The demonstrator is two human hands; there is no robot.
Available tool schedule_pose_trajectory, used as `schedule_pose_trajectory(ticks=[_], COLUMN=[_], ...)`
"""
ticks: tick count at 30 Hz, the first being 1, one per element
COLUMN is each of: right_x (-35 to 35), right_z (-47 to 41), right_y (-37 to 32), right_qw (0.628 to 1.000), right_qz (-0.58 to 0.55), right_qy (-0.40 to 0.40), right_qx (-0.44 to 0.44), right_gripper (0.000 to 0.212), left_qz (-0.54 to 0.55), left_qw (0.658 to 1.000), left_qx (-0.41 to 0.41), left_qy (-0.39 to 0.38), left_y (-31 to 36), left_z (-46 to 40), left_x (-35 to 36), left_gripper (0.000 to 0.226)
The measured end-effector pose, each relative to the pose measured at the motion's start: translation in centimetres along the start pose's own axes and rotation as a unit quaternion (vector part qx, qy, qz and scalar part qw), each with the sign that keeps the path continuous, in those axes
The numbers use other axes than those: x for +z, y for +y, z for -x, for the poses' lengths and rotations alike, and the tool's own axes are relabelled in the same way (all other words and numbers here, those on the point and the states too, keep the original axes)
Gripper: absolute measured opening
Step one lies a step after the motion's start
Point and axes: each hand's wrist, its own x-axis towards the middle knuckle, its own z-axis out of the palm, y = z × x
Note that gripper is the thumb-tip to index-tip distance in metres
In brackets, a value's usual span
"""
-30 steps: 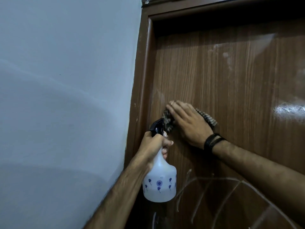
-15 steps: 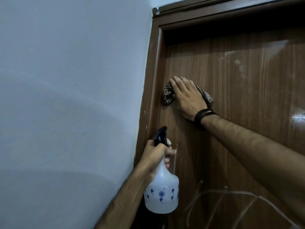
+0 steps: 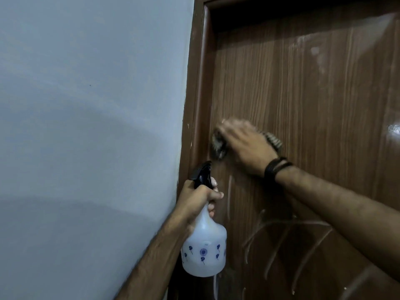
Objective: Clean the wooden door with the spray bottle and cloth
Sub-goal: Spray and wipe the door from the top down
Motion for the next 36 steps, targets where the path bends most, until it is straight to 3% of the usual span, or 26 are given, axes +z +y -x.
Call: schedule_pose_trajectory(ticks=[2, 4, 9, 16, 25, 32, 36], right_x=[-1.2, -1.7, -0.4, 0.5, 0.5, 3.8, 3.1], right_z=[-1.6, -2.1, 1.8, 9.2, 3.1, 12.5, 13.9], right_y=[2.0, 3.0, 0.8, -3.4, -2.4, -10.8, -10.6], right_qw=[0.997, 0.996, 0.999, 0.994, 0.998, 0.990, 0.990], right_qz=[-0.011, -0.002, 0.010, 0.002, 0.000, 0.017, -0.010], right_qy=[0.000, 0.014, 0.009, -0.072, 0.014, -0.074, -0.093], right_qx=[0.077, 0.086, 0.040, -0.083, 0.064, -0.121, -0.110], right_gripper=[0.070, 0.060, 0.053, 0.059, 0.053, 0.060, 0.062], left_qz=[-0.001, 0.006, 0.021, 0.027, 0.038, 0.020, 0.015], left_qw=[1.000, 0.999, 0.996, 0.994, 0.993, 0.990, 0.991], left_qx=[-0.025, -0.044, -0.083, -0.102, -0.106, -0.123, -0.125], left_qy=[-0.002, 0.000, 0.023, 0.016, 0.026, 0.065, 0.055], left_y=[-1.3, -2.7, -5.6, -7.8, -9.0, -10.5, -10.9], left_z=[0.7, 1.3, 2.3, 3.3, 3.6, 4.3, 5.0], left_x=[-0.2, -0.5, -0.5, 0.7, 0.5, -0.3, -1.1], left_gripper=[0.025, 0.026, 0.031, 0.028, 0.027, 0.023, 0.025])
